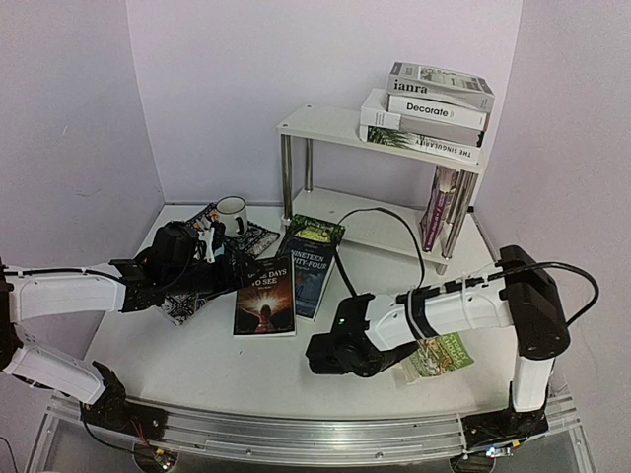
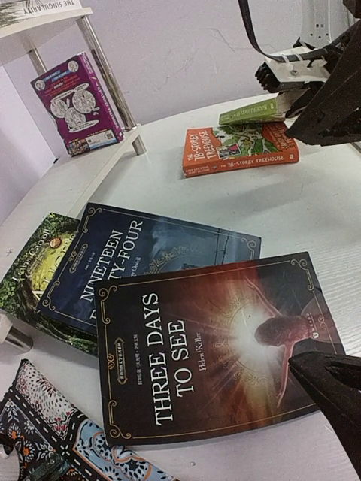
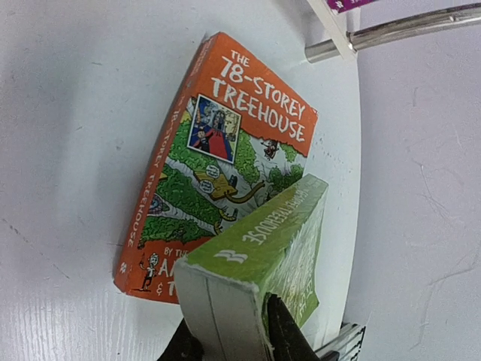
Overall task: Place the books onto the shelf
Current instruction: Pick up the book from the center of the board, then pass from the right arm to the left
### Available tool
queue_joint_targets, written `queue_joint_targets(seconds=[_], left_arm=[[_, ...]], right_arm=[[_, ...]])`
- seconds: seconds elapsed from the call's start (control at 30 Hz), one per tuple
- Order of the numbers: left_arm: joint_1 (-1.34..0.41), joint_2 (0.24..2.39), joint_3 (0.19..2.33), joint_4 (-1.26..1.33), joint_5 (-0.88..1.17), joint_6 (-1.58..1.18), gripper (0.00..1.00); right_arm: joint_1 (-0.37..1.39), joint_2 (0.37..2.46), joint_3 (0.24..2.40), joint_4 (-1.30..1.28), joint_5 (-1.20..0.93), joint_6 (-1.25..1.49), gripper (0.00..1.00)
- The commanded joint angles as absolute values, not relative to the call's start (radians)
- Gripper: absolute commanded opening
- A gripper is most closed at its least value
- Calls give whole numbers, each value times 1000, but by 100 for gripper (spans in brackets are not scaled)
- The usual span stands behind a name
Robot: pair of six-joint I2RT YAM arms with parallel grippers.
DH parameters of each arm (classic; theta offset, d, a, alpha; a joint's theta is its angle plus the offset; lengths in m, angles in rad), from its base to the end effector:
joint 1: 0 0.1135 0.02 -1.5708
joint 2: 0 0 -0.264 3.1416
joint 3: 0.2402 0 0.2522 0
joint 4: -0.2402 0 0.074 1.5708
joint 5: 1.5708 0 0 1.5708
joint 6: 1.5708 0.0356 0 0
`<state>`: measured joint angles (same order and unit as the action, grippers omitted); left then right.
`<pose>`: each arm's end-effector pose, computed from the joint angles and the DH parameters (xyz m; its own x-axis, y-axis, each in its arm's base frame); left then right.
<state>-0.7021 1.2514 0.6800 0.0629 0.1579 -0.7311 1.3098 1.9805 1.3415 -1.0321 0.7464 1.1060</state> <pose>0.2032 -0.1793 0.2290 -0.7726 -0.2101 -0.5991 0.3047 0.7052 -0.6402 0.1130 0.3295 0.1581 -0.7648 -0.3203 -0.5590 -0.0963 0.9148 -0.3923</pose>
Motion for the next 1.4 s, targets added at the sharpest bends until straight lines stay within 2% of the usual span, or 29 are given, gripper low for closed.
queue_joint_targets(seconds=[0.0, 0.23, 0.57, 0.9, 1.1, 1.2, 1.37], left_arm=[[-705, 1244, 708, 91, 162, -721, 96], [-706, 1260, 723, 90, 177, -731, 96], [-706, 1267, 730, 89, 188, -741, 96], [-706, 1274, 747, 90, 201, -744, 95], [-705, 1278, 801, 91, 233, -769, 96], [-704, 1263, 817, 115, 250, -757, 96], [-691, 1229, 796, 181, 278, -762, 96]], right_arm=[[1314, 1849, 1282, -763, 698, 850, 0], [1354, 1790, 1265, -602, 651, 668, 0], [1361, 1675, 1208, -384, 485, 542, 0], [1360, 1507, 1266, -466, 793, 287, 0], [1359, 1457, 1292, -418, 852, 119, 0], [1338, 1422, 1263, -299, 807, 46, 0], [1198, 1384, 1264, -146, 517, 63, 0]])
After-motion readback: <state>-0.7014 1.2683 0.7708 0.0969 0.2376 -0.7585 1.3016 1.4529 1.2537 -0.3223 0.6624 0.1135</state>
